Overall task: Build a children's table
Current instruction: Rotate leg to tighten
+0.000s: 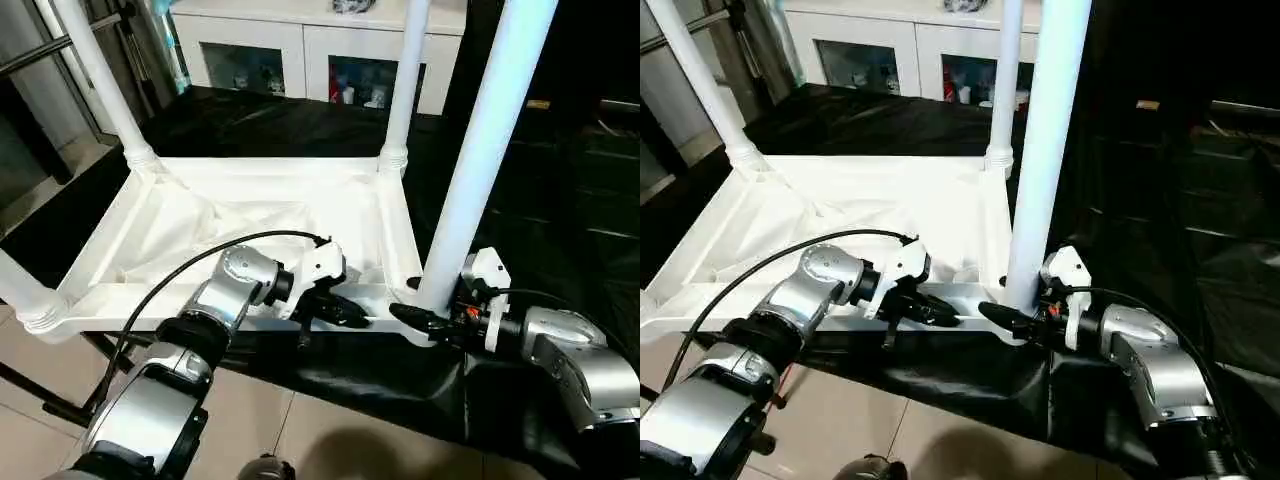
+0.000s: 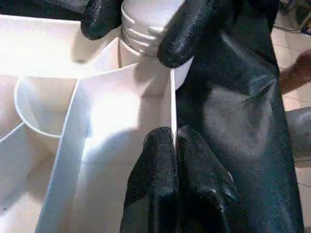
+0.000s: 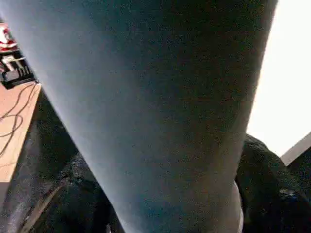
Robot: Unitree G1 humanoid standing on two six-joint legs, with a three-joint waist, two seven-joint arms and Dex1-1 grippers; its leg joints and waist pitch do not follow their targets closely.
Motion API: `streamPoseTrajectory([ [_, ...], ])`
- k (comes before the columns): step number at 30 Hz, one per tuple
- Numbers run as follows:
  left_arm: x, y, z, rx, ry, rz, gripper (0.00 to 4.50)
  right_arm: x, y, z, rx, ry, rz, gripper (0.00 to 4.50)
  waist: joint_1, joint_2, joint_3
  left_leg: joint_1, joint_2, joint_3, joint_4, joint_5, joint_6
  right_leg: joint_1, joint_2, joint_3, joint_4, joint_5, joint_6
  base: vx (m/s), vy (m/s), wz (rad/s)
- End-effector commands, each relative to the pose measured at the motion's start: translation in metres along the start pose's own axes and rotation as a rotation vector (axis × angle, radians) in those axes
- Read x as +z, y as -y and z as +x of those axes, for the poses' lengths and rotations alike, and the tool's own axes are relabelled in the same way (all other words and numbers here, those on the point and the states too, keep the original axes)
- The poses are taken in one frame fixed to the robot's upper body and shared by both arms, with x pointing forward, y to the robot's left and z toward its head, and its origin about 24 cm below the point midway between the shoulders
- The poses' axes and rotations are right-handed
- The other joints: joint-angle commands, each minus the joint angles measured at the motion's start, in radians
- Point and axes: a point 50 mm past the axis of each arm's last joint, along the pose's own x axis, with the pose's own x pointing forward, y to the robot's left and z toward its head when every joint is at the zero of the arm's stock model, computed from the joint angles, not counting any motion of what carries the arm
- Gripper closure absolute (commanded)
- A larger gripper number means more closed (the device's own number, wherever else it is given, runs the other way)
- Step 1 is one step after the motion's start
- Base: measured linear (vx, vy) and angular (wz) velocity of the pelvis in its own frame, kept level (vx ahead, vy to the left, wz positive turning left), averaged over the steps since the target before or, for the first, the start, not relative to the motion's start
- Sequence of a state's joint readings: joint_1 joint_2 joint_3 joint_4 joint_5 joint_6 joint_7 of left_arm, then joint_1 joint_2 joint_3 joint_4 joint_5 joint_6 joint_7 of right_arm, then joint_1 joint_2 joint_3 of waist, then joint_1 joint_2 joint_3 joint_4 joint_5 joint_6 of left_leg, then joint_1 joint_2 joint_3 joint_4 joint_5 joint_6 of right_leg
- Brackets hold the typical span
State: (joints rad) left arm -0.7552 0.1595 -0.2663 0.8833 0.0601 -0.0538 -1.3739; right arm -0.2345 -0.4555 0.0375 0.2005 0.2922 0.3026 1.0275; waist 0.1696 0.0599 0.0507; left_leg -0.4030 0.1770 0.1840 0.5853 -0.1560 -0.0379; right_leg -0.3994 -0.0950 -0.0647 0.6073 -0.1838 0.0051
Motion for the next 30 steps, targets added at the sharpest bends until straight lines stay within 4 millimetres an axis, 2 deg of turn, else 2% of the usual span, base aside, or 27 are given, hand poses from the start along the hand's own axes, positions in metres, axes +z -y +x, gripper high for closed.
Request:
streamPoseTrajectory([
  [1,0.016,0.003,0.007,-0.070,0.041,0.068,4.50,0.003,-0.006,0.006,0.036,0.019,-0.006,1.72,-0.004,-0.015,-0.070,0.026,0.061,-0.022,-0.069,-0.262,0.062,0.042,-0.072,0.040,-0.077,-0.203,-0.237,0.000,0.000,0.00],
  [4,0.017,0.001,0.008,-0.037,0.038,0.068,4.50,0.001,-0.005,0.010,-0.004,0.014,-0.011,1.75,-0.005,-0.015,-0.068,0.026,0.060,-0.022,-0.070,-0.264,0.060,0.041,-0.071,0.039,-0.079,-0.217,-0.233,0.000,0.000,0.00],
  [6,0.019,-0.005,0.012,0.037,0.038,0.050,4.50,-0.003,0.001,0.020,-0.122,0.017,-0.005,1.76,-0.009,-0.014,-0.068,0.028,0.060,-0.023,-0.072,-0.279,0.047,0.036,-0.072,0.040,-0.080,-0.236,-0.229,0.000,0.000,0.00],
  [10,0.024,-0.014,0.021,0.170,0.038,0.013,4.50,-0.013,0.016,0.036,-0.378,0.006,0.082,1.76,-0.033,-0.015,-0.065,0.030,0.052,-0.027,-0.078,-0.321,0.002,0.035,-0.072,0.037,-0.087,-0.314,-0.209,0.000,0.000,0.00],
  [11,0.027,-0.019,0.026,0.238,0.033,-0.002,4.50,-0.015,0.019,0.043,-0.458,0.015,0.136,1.76,-0.038,-0.015,-0.064,0.030,0.051,-0.028,-0.078,-0.325,-0.001,0.035,-0.071,0.038,-0.090,-0.323,-0.202,0.000,0.000,0.00],
  [14,0.030,-0.023,0.031,0.307,0.034,-0.018,4.50,-0.016,0.020,0.050,-0.514,0.025,0.168,1.77,-0.042,-0.015,-0.067,0.028,0.051,-0.027,-0.076,-0.309,0.005,0.038,-0.071,0.039,-0.089,-0.285,-0.201,0.000,0.000,0.00],
  [16,0.038,-0.029,0.042,0.409,0.037,-0.035,4.50,-0.014,0.020,0.067,-0.612,0.021,0.199,1.77,-0.044,-0.012,-0.069,0.025,0.049,-0.024,-0.073,-0.276,0.017,0.038,-0.068,0.039,-0.084,-0.227,-0.210,0.000,0.000,0.00],
  [18,0.041,-0.030,0.047,0.438,0.037,-0.036,4.50,-0.013,0.019,0.075,-0.638,0.017,0.195,1.77,-0.049,-0.008,-0.068,0.030,0.046,-0.024,-0.073,-0.284,0.012,0.037,-0.067,0.037,-0.086,-0.237,-0.212,0.000,0.000,0.00],
  [20,0.043,-0.030,0.051,0.450,0.034,-0.030,4.50,-0.009,0.016,0.084,-0.628,0.019,0.183,1.77,-0.051,-0.010,-0.068,0.027,0.046,-0.024,-0.074,-0.289,0.020,0.040,-0.066,0.037,-0.089,-0.250,-0.200,0.000,0.000,0.00],
  [21,0.045,-0.029,0.053,0.438,0.032,-0.019,4.50,-0.005,0.010,0.090,-0.557,0.042,0.186,1.77,-0.050,-0.008,-0.068,0.027,0.046,-0.025,-0.074,-0.292,0.023,0.041,-0.067,0.037,-0.089,-0.251,-0.198,0.000,0.000,0.00],
  [22,0.045,-0.029,0.054,0.433,0.032,-0.016,4.50,-0.004,0.009,0.091,-0.539,0.047,0.186,1.21,-0.050,-0.009,-0.067,0.027,0.046,-0.025,-0.075,-0.295,0.025,0.041,-0.067,0.037,-0.091,-0.255,-0.194,0.000,0.000,0.00],
  [27,0.045,-0.027,0.053,0.393,0.042,0.012,4.50,-0.002,0.010,0.088,-0.521,0.050,0.150,0.72,-0.053,-0.009,-0.067,0.027,0.049,-0.026,-0.077,-0.308,0.030,0.041,-0.067,0.038,-0.092,-0.262,-0.192,0.000,0.000,0.00],
  [30,0.040,-0.025,0.048,0.357,0.045,0.029,4.50,0.000,0.012,0.078,-0.470,0.059,0.107,0.72,-0.050,-0.011,-0.069,0.026,0.049,-0.025,-0.075,-0.295,0.038,0.045,-0.067,0.038,-0.089,-0.235,-0.192,0.000,0.000,0.00],
])
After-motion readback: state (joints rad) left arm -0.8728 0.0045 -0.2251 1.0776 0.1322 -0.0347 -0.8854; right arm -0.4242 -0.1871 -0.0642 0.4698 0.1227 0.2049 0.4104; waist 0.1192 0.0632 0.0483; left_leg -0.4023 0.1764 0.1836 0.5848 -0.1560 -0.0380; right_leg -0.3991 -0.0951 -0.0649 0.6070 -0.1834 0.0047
